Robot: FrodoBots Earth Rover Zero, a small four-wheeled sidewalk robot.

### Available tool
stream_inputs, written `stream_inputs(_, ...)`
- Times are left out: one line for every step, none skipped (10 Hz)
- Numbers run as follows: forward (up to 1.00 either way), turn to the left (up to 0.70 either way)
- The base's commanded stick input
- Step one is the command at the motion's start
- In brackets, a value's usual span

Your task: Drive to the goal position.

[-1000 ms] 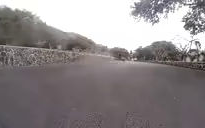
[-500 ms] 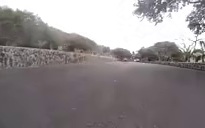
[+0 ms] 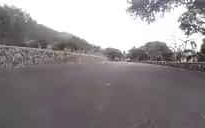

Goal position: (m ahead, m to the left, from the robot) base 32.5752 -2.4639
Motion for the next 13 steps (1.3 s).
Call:
stream_inputs(0.7, 0.0)
stream_inputs(0.7, 0.0)
stream_inputs(0.7, 0.0)
stream_inputs(0.7, 0.0)
stream_inputs(0.7, 0.0)
stream_inputs(0.7, 0.0)
stream_inputs(0.7, 0.0)
stream_inputs(0.7, 0.0)
stream_inputs(0.7, 0.0)
stream_inputs(0.7, 0.0)
stream_inputs(0.7, 0.0)
stream_inputs(0.7, 0.0)
stream_inputs(0.7, 0.0)
